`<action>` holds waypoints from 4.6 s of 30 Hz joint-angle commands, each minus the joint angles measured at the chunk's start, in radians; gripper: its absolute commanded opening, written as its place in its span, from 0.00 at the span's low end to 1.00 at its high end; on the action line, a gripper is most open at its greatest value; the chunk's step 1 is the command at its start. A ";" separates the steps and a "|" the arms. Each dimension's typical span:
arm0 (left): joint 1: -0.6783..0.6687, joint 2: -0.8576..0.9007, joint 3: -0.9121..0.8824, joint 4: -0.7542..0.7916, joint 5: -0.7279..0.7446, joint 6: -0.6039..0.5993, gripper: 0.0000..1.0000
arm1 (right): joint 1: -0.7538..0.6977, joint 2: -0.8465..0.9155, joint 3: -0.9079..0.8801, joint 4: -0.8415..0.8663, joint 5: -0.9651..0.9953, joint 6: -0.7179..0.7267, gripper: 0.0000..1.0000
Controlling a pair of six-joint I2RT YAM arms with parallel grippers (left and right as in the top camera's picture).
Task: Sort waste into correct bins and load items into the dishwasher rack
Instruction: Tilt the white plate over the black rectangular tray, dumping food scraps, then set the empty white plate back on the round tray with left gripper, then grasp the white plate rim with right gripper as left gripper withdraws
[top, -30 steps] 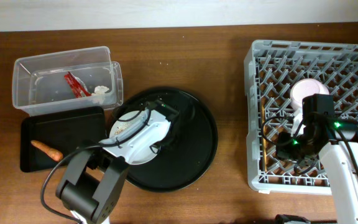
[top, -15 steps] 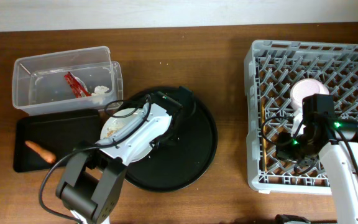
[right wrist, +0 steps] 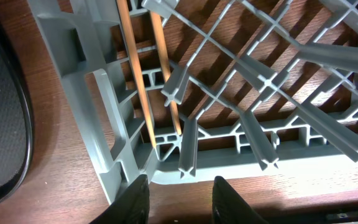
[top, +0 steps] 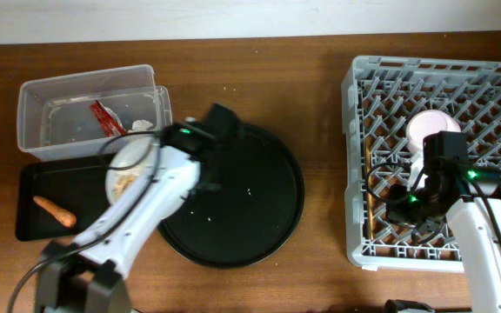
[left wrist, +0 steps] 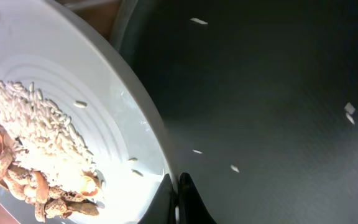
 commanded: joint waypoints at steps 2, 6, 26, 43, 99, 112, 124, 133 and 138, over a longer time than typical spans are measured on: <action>0.161 -0.071 0.019 -0.008 0.029 0.060 0.00 | -0.001 -0.007 -0.004 -0.001 -0.009 0.004 0.33; 0.316 -0.069 0.019 0.016 0.129 0.188 0.00 | -0.001 -0.007 -0.004 -0.001 -0.009 0.004 0.33; 0.888 -0.069 0.019 0.093 0.798 0.415 0.00 | -0.001 -0.007 -0.004 -0.001 -0.009 0.004 0.33; 0.976 -0.069 0.016 0.079 1.152 0.486 0.00 | -0.001 -0.007 -0.004 -0.001 -0.009 0.004 0.33; 0.658 -0.093 0.016 -0.130 1.286 0.725 0.00 | -0.001 -0.007 -0.004 0.004 -0.001 0.004 0.33; -0.125 0.061 0.016 0.199 0.603 0.336 0.00 | -0.001 -0.007 -0.004 0.004 -0.001 0.004 0.33; -0.248 0.212 0.031 0.211 0.534 0.359 0.50 | -0.001 -0.007 -0.004 0.004 -0.002 0.003 0.33; -0.068 0.055 0.142 0.032 0.438 0.360 0.51 | -0.001 -0.008 0.015 0.003 -0.077 -0.004 0.61; 0.134 -0.063 0.142 -0.053 0.362 0.337 0.54 | 0.067 -0.008 0.177 0.012 -0.152 -0.046 0.64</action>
